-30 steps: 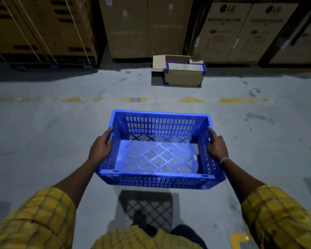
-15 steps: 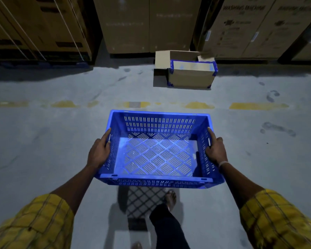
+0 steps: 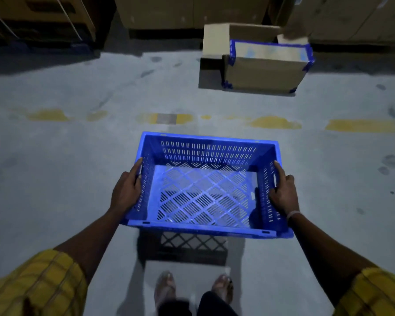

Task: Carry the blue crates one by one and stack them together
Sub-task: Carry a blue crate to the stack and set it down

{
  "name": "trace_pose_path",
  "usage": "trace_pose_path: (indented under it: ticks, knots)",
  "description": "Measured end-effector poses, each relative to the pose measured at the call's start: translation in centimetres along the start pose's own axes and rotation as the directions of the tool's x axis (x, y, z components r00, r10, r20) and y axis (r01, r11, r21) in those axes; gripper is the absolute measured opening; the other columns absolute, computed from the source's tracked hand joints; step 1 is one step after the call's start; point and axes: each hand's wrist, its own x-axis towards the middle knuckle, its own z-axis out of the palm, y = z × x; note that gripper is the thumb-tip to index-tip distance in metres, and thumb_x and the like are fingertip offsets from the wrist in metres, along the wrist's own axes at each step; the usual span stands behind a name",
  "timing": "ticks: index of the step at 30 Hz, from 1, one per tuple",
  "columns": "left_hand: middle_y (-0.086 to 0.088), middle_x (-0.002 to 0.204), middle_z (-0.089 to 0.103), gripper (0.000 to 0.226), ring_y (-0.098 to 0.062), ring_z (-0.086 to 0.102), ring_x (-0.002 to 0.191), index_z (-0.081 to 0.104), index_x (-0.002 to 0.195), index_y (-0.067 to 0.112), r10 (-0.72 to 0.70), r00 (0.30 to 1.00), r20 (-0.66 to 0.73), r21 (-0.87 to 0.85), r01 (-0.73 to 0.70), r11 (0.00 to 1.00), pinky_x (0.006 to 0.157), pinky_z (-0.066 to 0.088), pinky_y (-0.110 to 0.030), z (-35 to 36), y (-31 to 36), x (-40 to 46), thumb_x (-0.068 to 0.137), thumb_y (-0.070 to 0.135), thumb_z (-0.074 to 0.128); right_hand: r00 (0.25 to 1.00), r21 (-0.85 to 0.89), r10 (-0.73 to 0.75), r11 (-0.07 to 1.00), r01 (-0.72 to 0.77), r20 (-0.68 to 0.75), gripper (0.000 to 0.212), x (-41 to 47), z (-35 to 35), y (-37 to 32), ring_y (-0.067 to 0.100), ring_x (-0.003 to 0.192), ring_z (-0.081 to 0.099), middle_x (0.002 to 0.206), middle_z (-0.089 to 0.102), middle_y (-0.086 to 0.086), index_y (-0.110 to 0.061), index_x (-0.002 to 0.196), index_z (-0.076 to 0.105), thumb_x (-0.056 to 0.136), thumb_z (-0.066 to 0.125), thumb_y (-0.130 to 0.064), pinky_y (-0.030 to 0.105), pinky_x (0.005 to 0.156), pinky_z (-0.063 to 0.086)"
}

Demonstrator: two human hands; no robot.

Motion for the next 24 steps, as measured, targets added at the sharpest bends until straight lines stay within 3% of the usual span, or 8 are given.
trace_pose_path:
  ticks: [7,11,19,24]
  knots:
    - [-0.021,0.095,0.059,0.06,-0.04,0.06,0.087,0.024,0.155,0.044,0.036,0.999,-0.011,-0.01,-0.036,0.999,0.073,0.049,-0.046,16.8,-10.1,9.0,0.099,0.031,0.041,1.0,0.009,0.006,1.0,-0.006,0.019,0.082,10.6,15.7,8.1,0.036,0.082,0.056,0.115,0.039,0.019,-0.035,0.155,0.024,0.087,0.056,-0.002,0.038,0.088,0.046]
    - [-0.019,0.096,0.059,0.06,-0.038,0.06,0.088,0.02,0.155,0.048,0.029,1.0,-0.005,-0.031,-0.029,0.999,0.074,0.05,-0.047,23.3,-14.2,11.6,0.099,0.035,0.038,1.0,-0.004,-0.023,1.0,0.023,0.02,0.08,14.6,22.1,11.0,0.039,0.085,0.056,0.115,0.039,0.019,-0.034,0.155,0.025,0.088,0.055,-0.002,0.043,0.09,0.047]
    - [-0.016,0.094,0.056,0.061,-0.036,0.058,0.087,0.022,0.156,0.043,0.034,0.999,-0.021,-0.005,-0.034,0.999,0.072,0.048,-0.042,30.8,-18.4,16.1,0.103,0.024,0.044,0.999,-0.001,-0.017,1.0,0.017,0.029,0.081,19.7,30.1,14.5,0.03,0.081,0.052,0.119,0.039,0.019,-0.03,0.156,0.024,0.088,0.055,0.001,0.042,0.089,0.047]
    - [-0.015,0.098,0.054,0.061,-0.037,0.057,0.091,0.02,0.157,0.042,0.056,0.998,-0.001,0.022,-0.056,0.998,0.074,0.042,-0.039,32.0,-19.3,17.2,0.104,0.024,0.044,0.999,-0.04,-0.023,0.999,0.024,0.039,0.088,20.3,32.2,15.7,0.04,0.085,0.06,0.123,0.039,0.015,-0.037,0.156,0.017,0.086,0.057,-0.001,0.047,0.08,0.053]
